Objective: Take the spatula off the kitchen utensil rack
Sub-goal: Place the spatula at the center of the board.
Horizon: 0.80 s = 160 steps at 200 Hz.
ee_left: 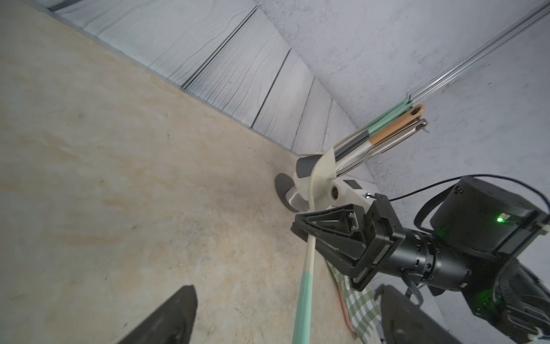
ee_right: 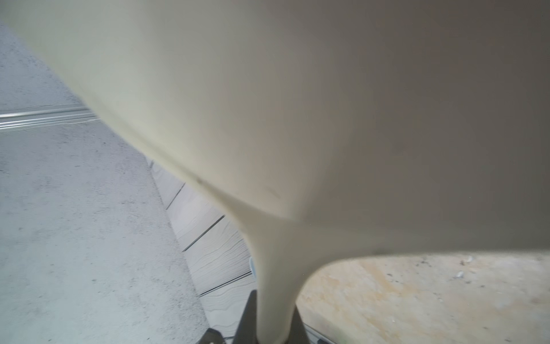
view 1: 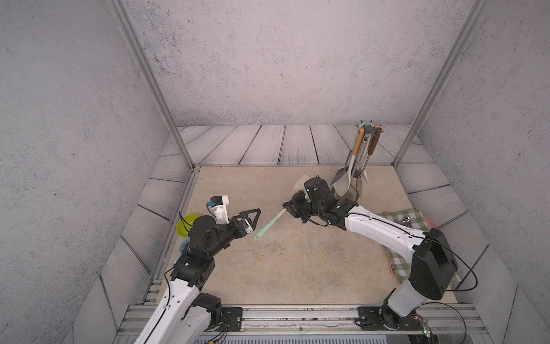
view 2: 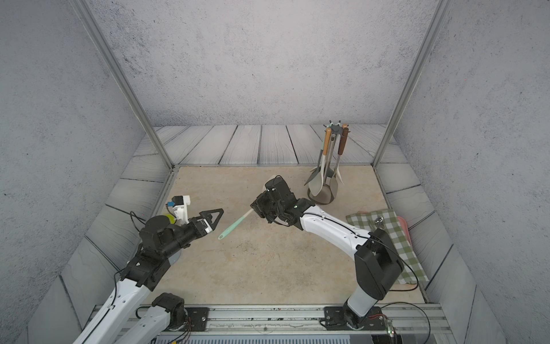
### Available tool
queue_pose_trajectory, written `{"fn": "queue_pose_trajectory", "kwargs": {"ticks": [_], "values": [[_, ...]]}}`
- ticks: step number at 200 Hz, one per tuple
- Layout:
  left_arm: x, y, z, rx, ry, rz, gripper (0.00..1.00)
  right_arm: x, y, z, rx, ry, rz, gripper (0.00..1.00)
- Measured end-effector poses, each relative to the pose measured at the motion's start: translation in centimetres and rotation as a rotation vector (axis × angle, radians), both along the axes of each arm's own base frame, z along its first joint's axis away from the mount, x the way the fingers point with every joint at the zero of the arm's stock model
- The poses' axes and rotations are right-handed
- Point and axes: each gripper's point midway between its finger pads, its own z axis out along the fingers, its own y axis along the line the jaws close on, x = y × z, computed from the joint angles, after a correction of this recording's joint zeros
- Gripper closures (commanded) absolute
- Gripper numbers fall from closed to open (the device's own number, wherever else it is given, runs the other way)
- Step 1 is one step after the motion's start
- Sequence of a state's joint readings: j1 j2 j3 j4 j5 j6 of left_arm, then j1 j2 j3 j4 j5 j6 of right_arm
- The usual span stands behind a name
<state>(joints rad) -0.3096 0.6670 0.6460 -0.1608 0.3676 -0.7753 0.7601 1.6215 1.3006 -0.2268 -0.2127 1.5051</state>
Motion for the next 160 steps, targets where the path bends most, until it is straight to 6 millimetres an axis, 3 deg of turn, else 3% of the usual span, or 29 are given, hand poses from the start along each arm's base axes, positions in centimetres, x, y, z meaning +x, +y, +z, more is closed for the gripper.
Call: {"fn": "queue_pose_trajectory", "kwargs": {"ticks": [29, 70, 122, 160], "values": [[-0.2, 0.4, -0.3, 0.115, 0.062, -0.010, 0.01, 0.1, -0.5, 0.6, -0.095, -0.045, 0.047, 1.00], [-1.2, -2.2, -4.5, 0.282, 0.212, -0.145, 0.01, 0.0, -0.2, 1.8, -0.190, -0.113, 0.131, 1.00], [-3.6, -5.1, -5.9, 0.455, 0.221, -0.265, 0.01, -0.8, 0.5, -0.6, -0.296, -0.095, 0.213, 1.00], [-3.7, -6.9, -7.5, 0.595, 0.227, -0.294, 0.14, -1.2, 0.8, -2.3, -0.332, -0.063, 0.238, 1.00]]}}
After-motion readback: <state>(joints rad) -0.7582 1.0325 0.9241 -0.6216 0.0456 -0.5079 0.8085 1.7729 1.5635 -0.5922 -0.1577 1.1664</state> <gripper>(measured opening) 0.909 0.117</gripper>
